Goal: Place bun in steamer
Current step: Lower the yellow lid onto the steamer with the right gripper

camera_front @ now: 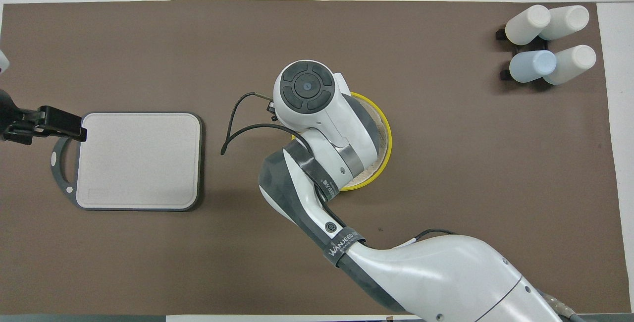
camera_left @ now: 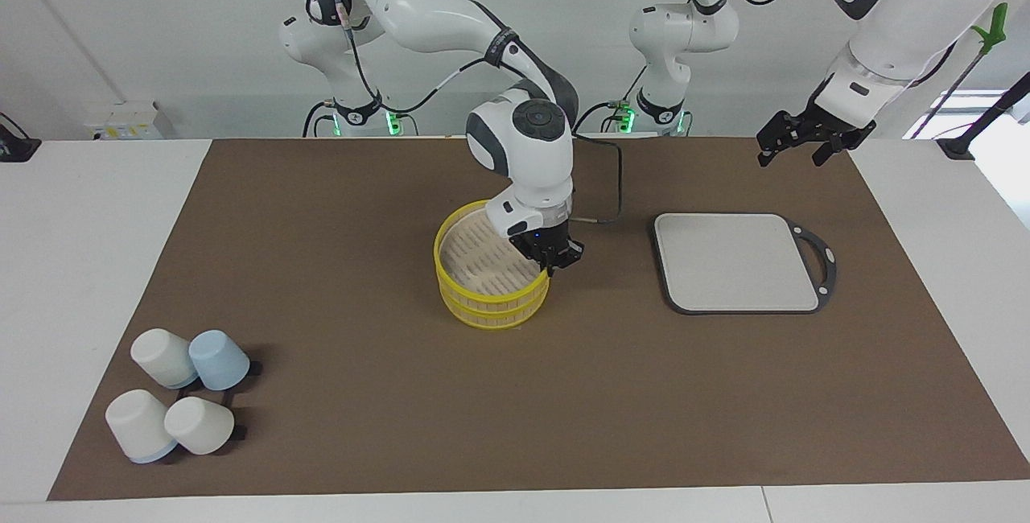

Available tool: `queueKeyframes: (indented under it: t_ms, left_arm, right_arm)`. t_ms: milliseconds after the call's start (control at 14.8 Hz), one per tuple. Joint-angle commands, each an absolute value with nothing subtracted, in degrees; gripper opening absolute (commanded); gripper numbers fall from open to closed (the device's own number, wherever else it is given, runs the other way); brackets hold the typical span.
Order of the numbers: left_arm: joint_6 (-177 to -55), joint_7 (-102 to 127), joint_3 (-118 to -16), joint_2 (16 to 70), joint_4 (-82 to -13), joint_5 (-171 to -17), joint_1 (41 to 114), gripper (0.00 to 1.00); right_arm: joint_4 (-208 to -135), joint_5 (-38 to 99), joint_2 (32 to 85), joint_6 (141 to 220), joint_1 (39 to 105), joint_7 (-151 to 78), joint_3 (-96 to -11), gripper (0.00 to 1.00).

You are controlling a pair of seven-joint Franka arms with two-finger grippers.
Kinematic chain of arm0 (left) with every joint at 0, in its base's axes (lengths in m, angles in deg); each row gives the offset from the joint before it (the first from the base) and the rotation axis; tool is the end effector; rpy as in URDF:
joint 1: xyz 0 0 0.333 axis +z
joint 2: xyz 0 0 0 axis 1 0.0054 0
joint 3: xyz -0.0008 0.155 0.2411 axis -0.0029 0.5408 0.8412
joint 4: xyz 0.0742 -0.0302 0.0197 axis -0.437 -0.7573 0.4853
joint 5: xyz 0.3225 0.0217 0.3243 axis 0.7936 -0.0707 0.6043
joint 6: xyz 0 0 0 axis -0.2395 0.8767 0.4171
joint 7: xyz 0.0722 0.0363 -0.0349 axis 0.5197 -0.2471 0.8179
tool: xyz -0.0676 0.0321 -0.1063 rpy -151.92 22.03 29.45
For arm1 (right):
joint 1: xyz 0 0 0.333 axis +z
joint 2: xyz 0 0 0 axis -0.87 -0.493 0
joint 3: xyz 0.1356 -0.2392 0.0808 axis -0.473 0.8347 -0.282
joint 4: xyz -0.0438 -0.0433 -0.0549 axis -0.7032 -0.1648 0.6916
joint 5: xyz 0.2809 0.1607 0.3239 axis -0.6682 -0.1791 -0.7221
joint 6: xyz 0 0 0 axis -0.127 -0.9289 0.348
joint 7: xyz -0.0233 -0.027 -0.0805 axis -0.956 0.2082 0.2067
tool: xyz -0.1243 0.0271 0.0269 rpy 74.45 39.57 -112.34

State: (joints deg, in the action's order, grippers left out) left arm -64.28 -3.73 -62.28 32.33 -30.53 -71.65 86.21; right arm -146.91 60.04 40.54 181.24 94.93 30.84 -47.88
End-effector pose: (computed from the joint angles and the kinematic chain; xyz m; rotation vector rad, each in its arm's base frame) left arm 0.6083 -0.0265 0.5474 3.0932 -0.0765 -0.1488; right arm 0.6277 0.4571 0.3188 -2.9690 0.6297 -0.0767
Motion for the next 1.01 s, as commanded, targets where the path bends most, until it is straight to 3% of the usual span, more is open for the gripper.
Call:
queueKeyframes:
  t_ms: [0, 135, 202, 270, 472, 944]
  left_arm:
    - [-64.0, -5.3, -62.8, 32.3, -30.8, -70.5, 86.6, 1.0]
    - [-64.0, -6.3, -62.6, 32.4, -30.9, -70.4, 86.6, 1.0]
    - [-64.3, -6.7, -62.6, 32.4, -31.0, -70.5, 86.5, 1.0]
    - [-64.2, -6.7, -62.5, 32.5, -31.0, -70.5, 86.5, 1.0]
    - [-64.2, -6.5, -62.5, 31.9, -31.8, -70.5, 86.3, 1.0]
    - [-64.1, -6.5, -62.3, 31.7, -31.9, -70.5, 86.5, 1.0]
  right_arm:
    - [-149.5, 59.4, 40.8, 184.7, 94.4, 31.0, -48.1, 0.0]
    - [-149.6, 59.4, 40.9, 184.5, 94.3, 30.3, -48.2, 0.0]
    - [-149.5, 59.4, 41.0, 183.8, 94.4, 29.4, -48.2, 0.42]
    - [-149.0, 59.7, 41.1, 182.4, 94.4, 28.9, -48.1, 0.99]
    - [-146.8, 60.2, 44.1, 175.8, 93.3, 25.9, -47.7, 1.0]
    - [-147.1, 60.4, 56.6, 157.5, 76.3, -10.7, -47.7, 1.0]
